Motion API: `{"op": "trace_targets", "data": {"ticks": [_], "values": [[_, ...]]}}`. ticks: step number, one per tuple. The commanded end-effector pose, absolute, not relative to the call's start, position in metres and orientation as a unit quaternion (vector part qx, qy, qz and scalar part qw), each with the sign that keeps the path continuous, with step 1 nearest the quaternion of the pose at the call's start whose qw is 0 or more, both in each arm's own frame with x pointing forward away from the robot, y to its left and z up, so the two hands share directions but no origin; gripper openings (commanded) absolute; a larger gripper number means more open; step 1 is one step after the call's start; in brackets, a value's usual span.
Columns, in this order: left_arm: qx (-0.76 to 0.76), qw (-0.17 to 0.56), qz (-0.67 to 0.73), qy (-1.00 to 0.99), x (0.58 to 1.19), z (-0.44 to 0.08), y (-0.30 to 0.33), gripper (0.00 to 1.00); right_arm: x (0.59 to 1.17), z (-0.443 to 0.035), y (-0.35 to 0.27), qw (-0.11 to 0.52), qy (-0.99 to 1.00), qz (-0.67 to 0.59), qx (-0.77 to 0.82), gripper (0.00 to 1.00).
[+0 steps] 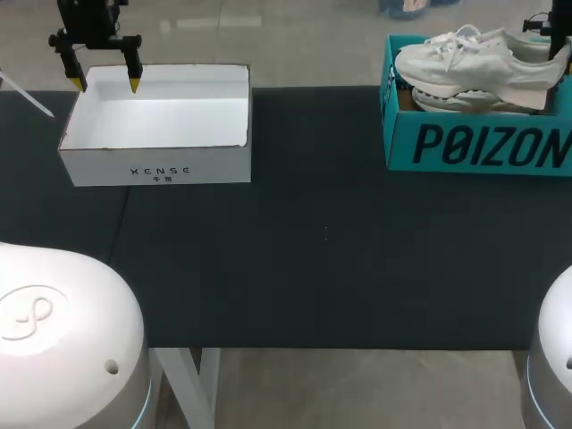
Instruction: Take the shoe out of the shoebox, open the shoe tongue, remove and reinsert the insole, then place the shoe into the shoebox
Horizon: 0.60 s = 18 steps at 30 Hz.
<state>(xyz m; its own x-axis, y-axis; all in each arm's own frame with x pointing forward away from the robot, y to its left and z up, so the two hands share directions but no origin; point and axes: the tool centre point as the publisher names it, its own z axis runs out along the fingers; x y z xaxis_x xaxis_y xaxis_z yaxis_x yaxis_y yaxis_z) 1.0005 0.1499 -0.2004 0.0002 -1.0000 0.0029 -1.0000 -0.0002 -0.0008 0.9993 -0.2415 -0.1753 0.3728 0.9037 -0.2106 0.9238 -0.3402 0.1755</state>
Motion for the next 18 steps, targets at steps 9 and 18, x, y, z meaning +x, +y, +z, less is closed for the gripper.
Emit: {"op": "trace_targets", "data": {"ticks": [9, 18], "values": [[0.707, 0.001, 0.001, -0.707, 1.0, -0.2, 0.15, 1.0, 0.916, -0.204, -0.164, 0.142, 0.578, -0.028, 0.803, 0.0], [0.707, 0.001, 0.001, -0.707, 1.0, -0.2, 0.15, 1.0, 0.885, -0.236, -0.119, 0.168, 0.602, -0.029, 0.78, 0.0]]}}
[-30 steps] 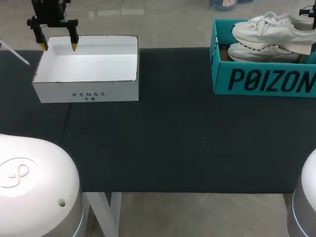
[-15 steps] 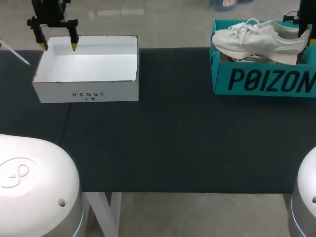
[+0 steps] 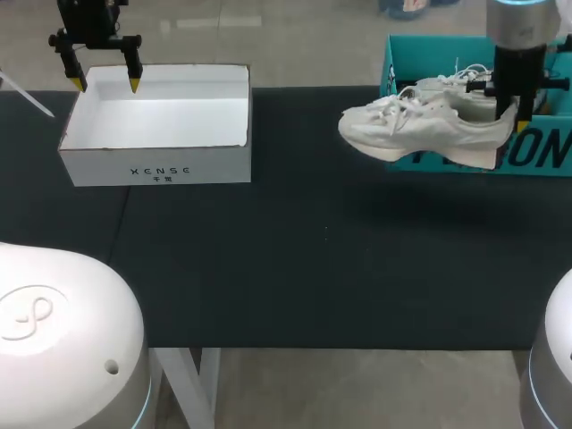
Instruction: Take the shoe out of the shoebox, open the shoe tongue, remove and reinsert the insole, then place the shoe into the shoebox
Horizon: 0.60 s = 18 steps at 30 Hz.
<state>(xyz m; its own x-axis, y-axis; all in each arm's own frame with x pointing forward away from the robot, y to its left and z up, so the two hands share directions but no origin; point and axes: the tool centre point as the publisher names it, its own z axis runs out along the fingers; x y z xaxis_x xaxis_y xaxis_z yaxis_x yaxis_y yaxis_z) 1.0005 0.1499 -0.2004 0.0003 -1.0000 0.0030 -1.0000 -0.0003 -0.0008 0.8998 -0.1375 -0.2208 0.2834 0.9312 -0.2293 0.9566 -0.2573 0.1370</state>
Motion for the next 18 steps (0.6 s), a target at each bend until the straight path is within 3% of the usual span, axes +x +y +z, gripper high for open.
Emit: {"op": "trace_targets", "data": {"ticks": [1, 18], "values": [[0.707, 0.001, 0.001, -0.707, 1.0, -0.2, 0.15, 1.0, 0.882, -0.239, -0.114, 0.173, 0.604, -0.031, 0.777, 0.0], [0.707, 0.001, 0.001, -0.707, 1.0, -0.2, 0.15, 1.0, 0.835, -0.318, -0.05, 0.165, 0.632, 0.004, 0.758, 0.0]]}}
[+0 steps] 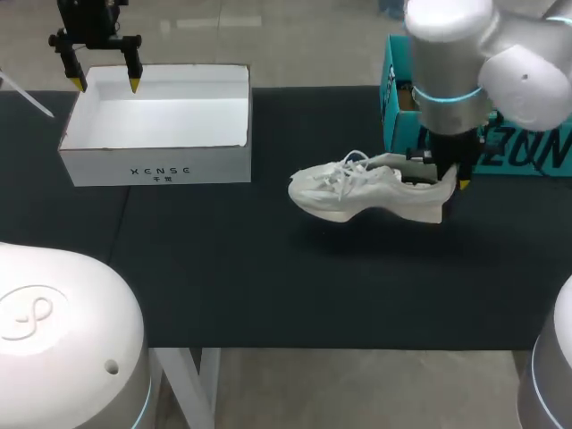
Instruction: Take the shoe out of the shoebox, open the shoe tongue, remove and reinsert the insole, then place the shoe into the shoebox
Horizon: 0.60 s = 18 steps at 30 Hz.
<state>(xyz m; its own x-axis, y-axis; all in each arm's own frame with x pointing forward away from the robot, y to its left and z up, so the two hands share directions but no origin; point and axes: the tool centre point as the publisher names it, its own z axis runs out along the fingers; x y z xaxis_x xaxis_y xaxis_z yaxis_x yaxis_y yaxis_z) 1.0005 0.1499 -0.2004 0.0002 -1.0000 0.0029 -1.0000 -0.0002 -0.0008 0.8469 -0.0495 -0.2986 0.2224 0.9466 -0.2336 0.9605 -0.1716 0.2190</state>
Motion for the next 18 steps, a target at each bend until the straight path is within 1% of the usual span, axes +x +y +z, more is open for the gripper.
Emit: {"op": "trace_targets", "data": {"ticks": [1, 6, 18], "values": [[0.707, 0.001, 0.001, -0.707, 1.0, -0.2, 0.15, 1.0, 0.831, -0.323, -0.048, 0.165, 0.635, 0.004, 0.755, 0.0], [0.707, 0.001, 0.001, -0.707, 1.0, -0.2, 0.15, 1.0, 0.822, -0.345, -0.038, 0.161, 0.639, -0.005, 0.753, 0.0], [0.707, 0.001, 0.001, -0.707, 1.0, -0.2, 0.15, 1.0, 0.832, -0.386, -0.02, 0.166, 0.63, -0.011, 0.759, 0.0]]}}
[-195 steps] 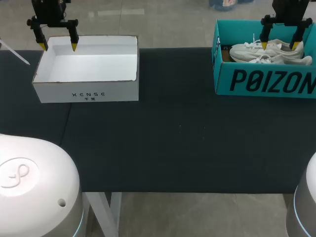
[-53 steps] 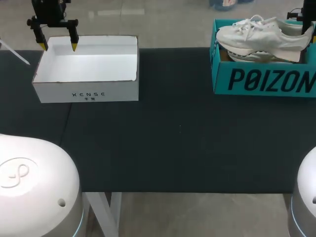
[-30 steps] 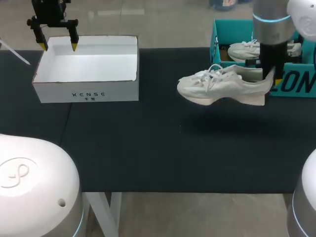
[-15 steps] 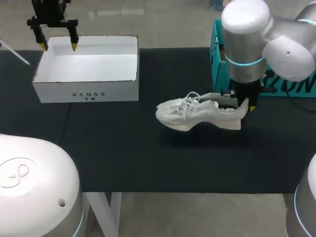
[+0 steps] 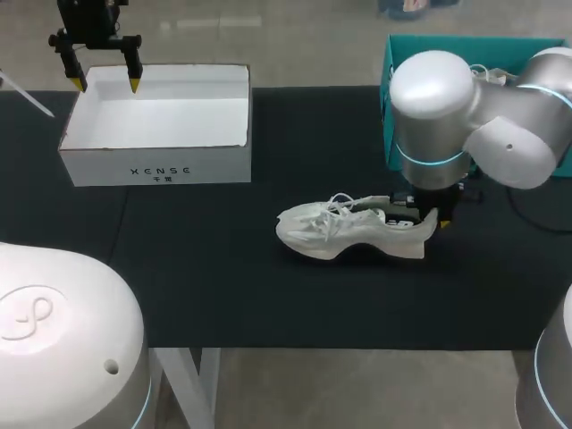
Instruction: Take the shoe out of the shoebox, open the shoe tongue, remove and reinsert the insole, then place the shoe into the shoebox
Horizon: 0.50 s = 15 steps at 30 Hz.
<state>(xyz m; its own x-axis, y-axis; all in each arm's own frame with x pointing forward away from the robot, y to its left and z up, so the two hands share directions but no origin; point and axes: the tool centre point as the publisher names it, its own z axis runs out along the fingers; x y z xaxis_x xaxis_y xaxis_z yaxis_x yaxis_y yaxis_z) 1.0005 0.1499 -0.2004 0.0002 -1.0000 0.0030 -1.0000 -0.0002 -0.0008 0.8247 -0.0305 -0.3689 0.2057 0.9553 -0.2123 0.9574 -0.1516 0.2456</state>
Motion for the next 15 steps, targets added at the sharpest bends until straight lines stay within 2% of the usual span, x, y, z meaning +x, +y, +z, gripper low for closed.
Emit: {"op": "trace_targets", "data": {"ticks": [1, 7, 8, 9, 10, 13, 15], "values": [[0.707, 0.001, 0.001, -0.707, 1.0, -0.2, 0.15, 1.0, 0.832, -0.389, -0.018, 0.166, 0.631, -0.013, 0.758, 0.0], [0.707, 0.001, 0.001, -0.707, 1.0, -0.2, 0.15, 1.0, 0.836, -0.396, -0.013, 0.158, 0.63, -0.02, 0.76, 0.0], [0.707, 0.001, 0.001, -0.707, 1.0, -0.2, 0.15, 1.0, 0.838, -0.394, -0.013, 0.159, 0.629, -0.021, 0.76, 0.11], [0.707, 0.001, 0.001, -0.707, 1.0, -0.2, 0.15, 1.0, 0.839, -0.389, -0.016, 0.157, 0.63, -0.023, 0.76, 0.85], [0.707, 0.001, 0.001, -0.707, 1.0, -0.2, 0.15, 1.0, 0.84, -0.386, -0.018, 0.156, 0.63, -0.024, 0.76, 1.0], [0.707, 0.001, 0.001, -0.707, 1.0, -0.2, 0.15, 1.0, 0.842, -0.369, -0.025, 0.145, 0.631, -0.025, 0.762, 1.0], [0.707, 0.001, 0.001, -0.707, 1.0, -0.2, 0.15, 1.0, 0.842, -0.355, -0.027, 0.114, 0.648, -0.019, 0.753, 1.0]]}}
